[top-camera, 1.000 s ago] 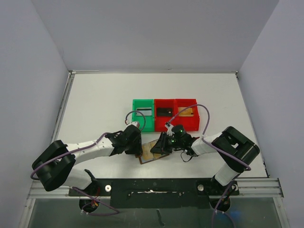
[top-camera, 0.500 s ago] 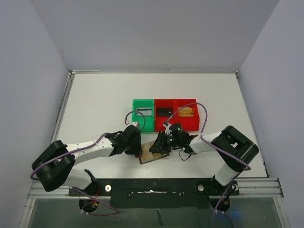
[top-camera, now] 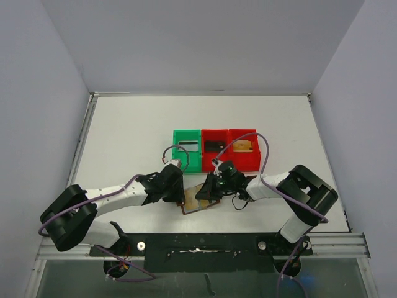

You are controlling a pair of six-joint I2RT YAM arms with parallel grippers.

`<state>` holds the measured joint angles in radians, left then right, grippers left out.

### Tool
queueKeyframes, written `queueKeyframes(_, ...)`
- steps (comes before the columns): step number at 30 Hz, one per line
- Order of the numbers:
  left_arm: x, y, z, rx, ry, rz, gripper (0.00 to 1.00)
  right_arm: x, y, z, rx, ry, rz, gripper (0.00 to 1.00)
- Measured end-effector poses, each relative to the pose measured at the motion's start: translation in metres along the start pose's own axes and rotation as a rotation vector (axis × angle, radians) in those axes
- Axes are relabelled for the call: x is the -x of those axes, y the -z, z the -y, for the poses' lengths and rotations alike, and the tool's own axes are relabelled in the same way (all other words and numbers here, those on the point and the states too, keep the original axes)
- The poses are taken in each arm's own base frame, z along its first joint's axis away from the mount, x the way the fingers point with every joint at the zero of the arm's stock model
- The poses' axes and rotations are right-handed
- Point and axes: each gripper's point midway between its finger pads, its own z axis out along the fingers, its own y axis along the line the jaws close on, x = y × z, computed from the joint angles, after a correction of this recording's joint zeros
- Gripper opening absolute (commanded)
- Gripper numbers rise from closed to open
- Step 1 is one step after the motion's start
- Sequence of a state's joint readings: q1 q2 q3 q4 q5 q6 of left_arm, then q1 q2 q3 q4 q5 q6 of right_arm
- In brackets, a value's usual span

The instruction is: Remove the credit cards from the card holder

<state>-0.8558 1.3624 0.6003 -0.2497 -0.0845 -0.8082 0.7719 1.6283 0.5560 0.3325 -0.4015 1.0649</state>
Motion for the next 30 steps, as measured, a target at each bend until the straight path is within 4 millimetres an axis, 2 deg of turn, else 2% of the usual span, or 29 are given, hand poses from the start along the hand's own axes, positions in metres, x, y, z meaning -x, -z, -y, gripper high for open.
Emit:
queueKeyframes(6,0.001,0.0,-0.001,0.004,0.001,0.006,0.28,0.003,0.004,0.002,0.015,-0.017,0.011,0.0)
queueKeyframes(13,0.001,0.0,0.0,-0.004,-0.024,0.012,0.28,0.009,0.02,0.005,0.033,-0.037,0.049,0.0)
queueKeyframes(21,0.006,-0.005,0.009,-0.024,-0.126,-0.001,0.29,-0.003,0.037,0.023,0.011,-0.079,0.083,0.0)
queueKeyframes(23,0.008,-0.008,0.012,-0.028,-0.157,-0.007,0.33,-0.007,0.042,0.027,0.008,-0.093,0.097,0.0)
queueKeyframes(27,0.012,-0.009,0.018,-0.034,-0.206,-0.007,0.49,-0.009,0.052,0.033,0.006,-0.113,0.139,0.0)
queueKeyframes(30,0.017,-0.006,0.02,-0.02,-0.218,0.0,0.56,-0.005,0.056,0.031,0.016,-0.118,0.167,0.0)
